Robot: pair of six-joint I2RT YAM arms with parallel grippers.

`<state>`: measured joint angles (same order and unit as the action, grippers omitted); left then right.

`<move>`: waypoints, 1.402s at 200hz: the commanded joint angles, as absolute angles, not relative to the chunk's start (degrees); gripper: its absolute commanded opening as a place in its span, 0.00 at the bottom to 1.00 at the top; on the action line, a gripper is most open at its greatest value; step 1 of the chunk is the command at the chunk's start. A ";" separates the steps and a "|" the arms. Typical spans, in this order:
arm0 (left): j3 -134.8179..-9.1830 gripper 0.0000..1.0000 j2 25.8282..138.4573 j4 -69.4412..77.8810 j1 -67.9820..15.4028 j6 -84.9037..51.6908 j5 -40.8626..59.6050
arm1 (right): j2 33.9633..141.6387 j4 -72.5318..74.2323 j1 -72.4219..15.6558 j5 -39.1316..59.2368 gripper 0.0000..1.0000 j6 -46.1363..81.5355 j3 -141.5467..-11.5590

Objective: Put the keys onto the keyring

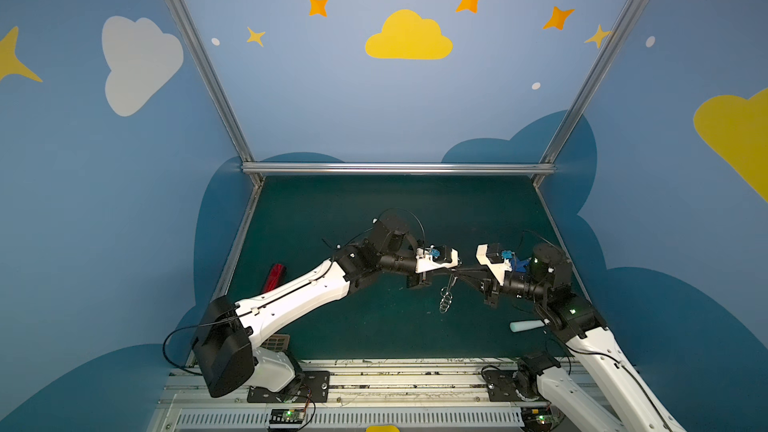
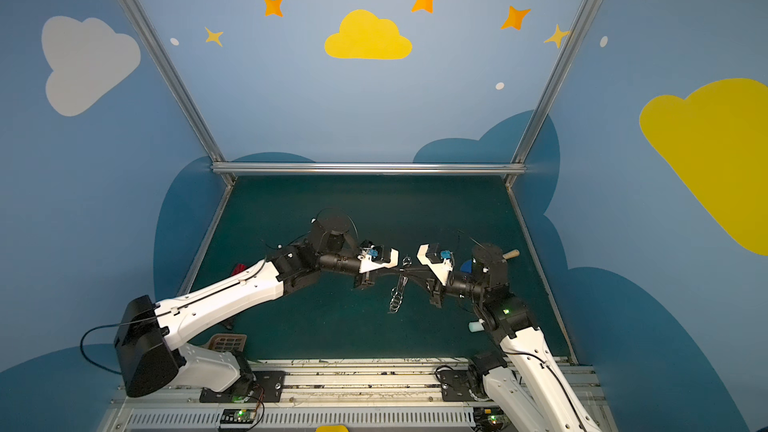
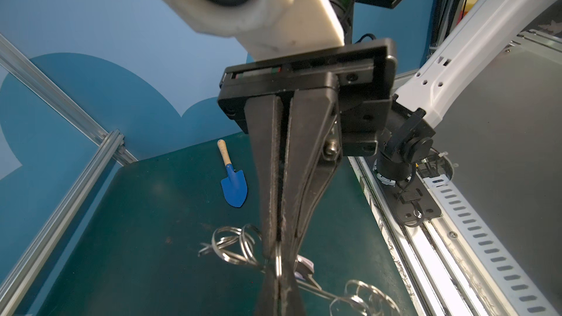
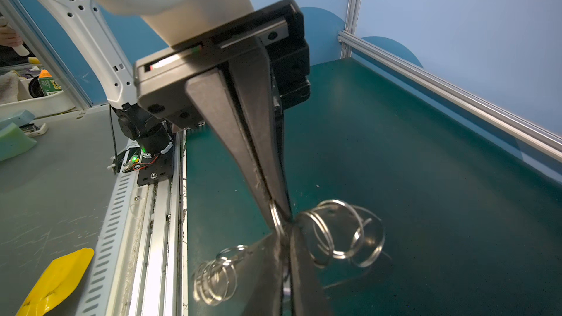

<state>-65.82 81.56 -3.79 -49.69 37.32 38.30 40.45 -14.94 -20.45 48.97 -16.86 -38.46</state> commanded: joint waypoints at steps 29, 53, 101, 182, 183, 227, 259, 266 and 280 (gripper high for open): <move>-66.97 0.07 81.67 -4.64 -49.83 38.62 36.32 | 40.77 -18.12 -20.73 50.36 0.00 -18.79 -40.72; -67.02 0.17 81.39 -5.42 -49.84 39.26 34.39 | 41.54 -20.53 -20.74 49.93 0.00 -20.01 -41.95; -66.22 0.35 79.27 -7.53 -49.83 43.75 26.26 | 43.79 -27.20 -20.99 47.50 0.00 -21.42 -45.22; -67.68 0.24 77.74 -12.09 -50.92 51.53 24.44 | 50.31 -40.28 -24.00 41.45 0.00 -22.95 -54.23; -67.68 0.24 77.76 -12.15 -50.90 51.56 24.39 | 50.34 -40.40 -24.04 41.42 0.00 -22.94 -54.32; -68.93 0.25 78.29 -13.63 -51.37 52.12 23.51 | 52.41 -43.12 -25.98 39.50 0.00 -23.05 -56.62; -70.73 0.24 79.08 -15.87 -51.50 52.18 24.81 | 53.59 -44.55 -27.17 37.36 0.00 -22.78 -58.00; -70.84 0.24 79.10 -16.19 -51.58 52.21 25.06 | 53.70 -44.65 -27.43 37.20 0.00 -22.60 -58.26; -71.17 0.24 79.23 -17.20 -51.73 52.43 25.56 | 53.95 -44.73 -27.69 36.22 0.00 -21.99 -58.70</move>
<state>-69.82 79.29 -14.06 -51.42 51.81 24.08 53.74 -43.05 -27.05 37.85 -22.76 -56.47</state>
